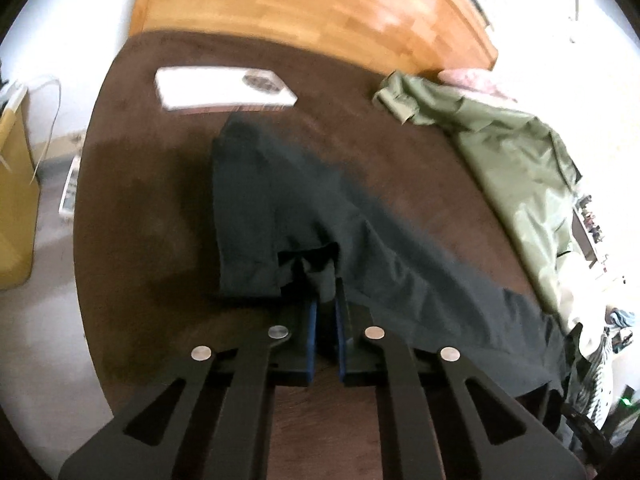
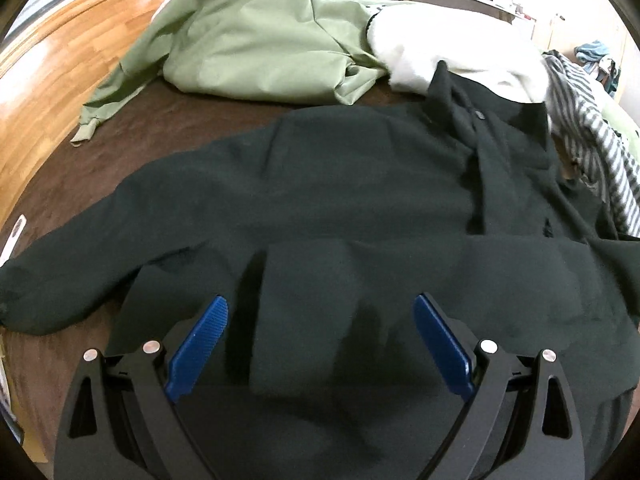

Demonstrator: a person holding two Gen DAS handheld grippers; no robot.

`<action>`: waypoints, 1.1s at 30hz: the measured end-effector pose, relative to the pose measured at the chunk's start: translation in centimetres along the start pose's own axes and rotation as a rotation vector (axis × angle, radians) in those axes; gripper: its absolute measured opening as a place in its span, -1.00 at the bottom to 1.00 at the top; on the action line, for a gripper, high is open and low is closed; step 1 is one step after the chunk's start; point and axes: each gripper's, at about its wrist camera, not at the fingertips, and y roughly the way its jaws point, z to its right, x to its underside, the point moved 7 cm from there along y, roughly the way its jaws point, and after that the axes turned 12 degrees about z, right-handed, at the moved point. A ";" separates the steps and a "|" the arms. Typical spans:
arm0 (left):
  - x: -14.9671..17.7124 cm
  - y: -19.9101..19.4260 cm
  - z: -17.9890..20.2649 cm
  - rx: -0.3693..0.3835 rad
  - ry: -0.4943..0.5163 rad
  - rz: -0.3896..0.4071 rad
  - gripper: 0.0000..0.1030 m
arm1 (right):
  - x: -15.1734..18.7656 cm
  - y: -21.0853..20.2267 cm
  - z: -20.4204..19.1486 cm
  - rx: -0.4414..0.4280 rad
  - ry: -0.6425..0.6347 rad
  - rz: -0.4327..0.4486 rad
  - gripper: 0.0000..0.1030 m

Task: Fold large clothes
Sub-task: 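Grasp the other sleeve cuff of the black jacket with the left tool, then lift the sleeve with the left tool and fold it across the jacket body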

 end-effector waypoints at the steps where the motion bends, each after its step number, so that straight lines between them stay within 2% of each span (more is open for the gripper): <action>1: -0.4 -0.3 0.4 0.008 0.008 0.012 -0.81 | 0.1 0.8 -0.3 -0.002 0.012 -0.007 0.80; 5: -1.3 -1.2 1.4 0.020 0.023 0.035 -0.81 | 0.9 3.5 -1.4 0.014 0.000 -0.049 0.80; 9: -1.6 -2.0 2.4 0.033 0.066 0.058 -0.81 | 2.1 5.4 -1.3 0.038 -0.007 -0.062 0.90; 16: -2.2 -2.3 3.2 0.047 0.087 0.069 -0.81 | 2.3 5.5 -1.2 0.024 -0.008 -0.048 0.91; 21: -3.3 -4.0 5.3 0.087 0.120 0.094 -0.82 | 1.2 4.6 -0.7 0.000 0.036 -0.023 0.89; 26: -4.8 -7.0 11.2 0.191 0.232 0.122 -0.81 | -0.8 1.7 0.7 0.006 0.034 0.024 0.89; 33: -5.7 -13.3 23.8 0.417 0.372 0.154 -0.81 | -3.2 -3.8 5.5 0.028 0.051 0.074 0.89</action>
